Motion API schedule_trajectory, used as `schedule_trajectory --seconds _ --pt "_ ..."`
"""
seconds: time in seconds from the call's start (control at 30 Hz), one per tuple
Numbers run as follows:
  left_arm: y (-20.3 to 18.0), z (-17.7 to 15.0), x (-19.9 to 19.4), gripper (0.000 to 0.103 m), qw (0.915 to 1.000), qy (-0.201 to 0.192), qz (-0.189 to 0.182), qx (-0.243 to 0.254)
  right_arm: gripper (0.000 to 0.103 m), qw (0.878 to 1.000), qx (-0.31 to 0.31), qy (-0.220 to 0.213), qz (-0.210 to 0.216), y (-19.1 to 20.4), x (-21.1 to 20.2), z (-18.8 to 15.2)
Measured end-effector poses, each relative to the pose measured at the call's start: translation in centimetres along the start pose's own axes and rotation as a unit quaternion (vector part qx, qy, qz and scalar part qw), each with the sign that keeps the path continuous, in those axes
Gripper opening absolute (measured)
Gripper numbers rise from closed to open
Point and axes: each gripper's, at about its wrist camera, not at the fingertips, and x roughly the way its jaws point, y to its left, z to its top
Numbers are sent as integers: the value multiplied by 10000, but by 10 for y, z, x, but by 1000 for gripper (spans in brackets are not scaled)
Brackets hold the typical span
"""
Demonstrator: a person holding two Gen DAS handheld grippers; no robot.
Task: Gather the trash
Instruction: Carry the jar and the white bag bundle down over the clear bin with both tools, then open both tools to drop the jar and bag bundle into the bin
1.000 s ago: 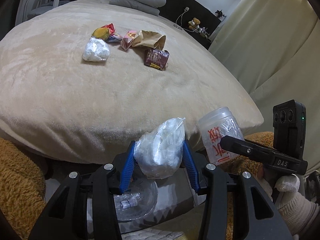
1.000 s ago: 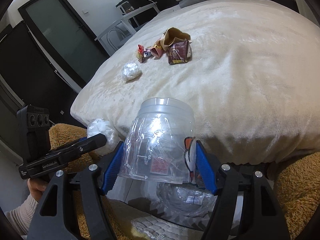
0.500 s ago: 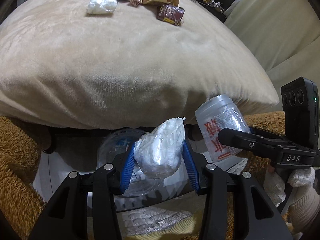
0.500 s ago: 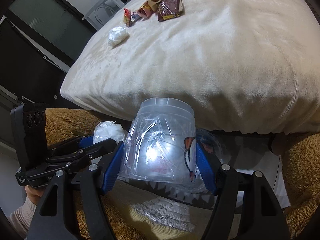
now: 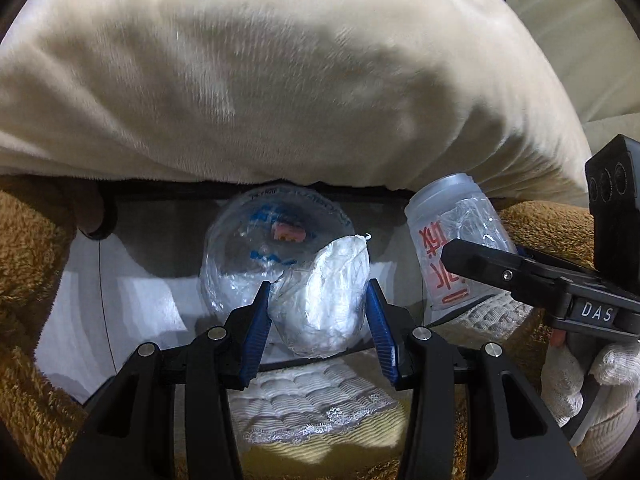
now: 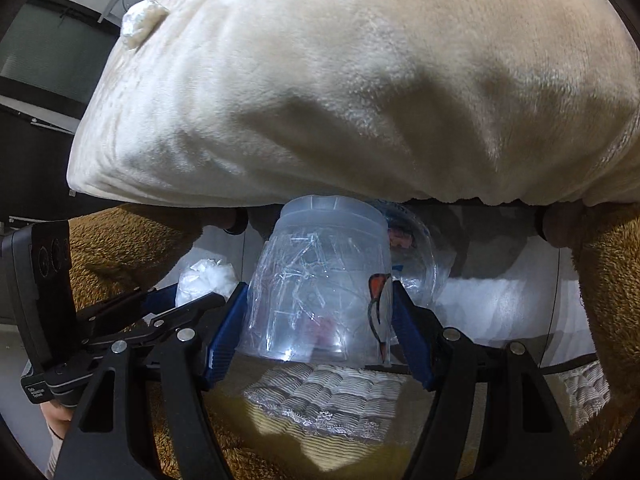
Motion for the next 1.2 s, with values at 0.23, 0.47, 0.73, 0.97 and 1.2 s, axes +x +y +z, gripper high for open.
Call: schedule_trajectory --seconds 0.23,0.47,0.73,0.97,1.2 --pt "1 -1 12 45 9995 280 164 -37 70 9996 99 232 -106 1 15 2" --pt "4 -1 14 50 9992 340 208 -74 78 9996 117 248 -84 4 19 5" --pt "4 -1 13 69 9989 299 338 -103 97 9999 144 27 9 2 11 5" --pt "4 -4 3 87 9996 87 256 -46 98 9990 -42 -334 -279 5 -4 -1" --pt "0 -10 -22 97 9988 -472 97 109 98 9959 -215 -840 -275 5 -31 -9"
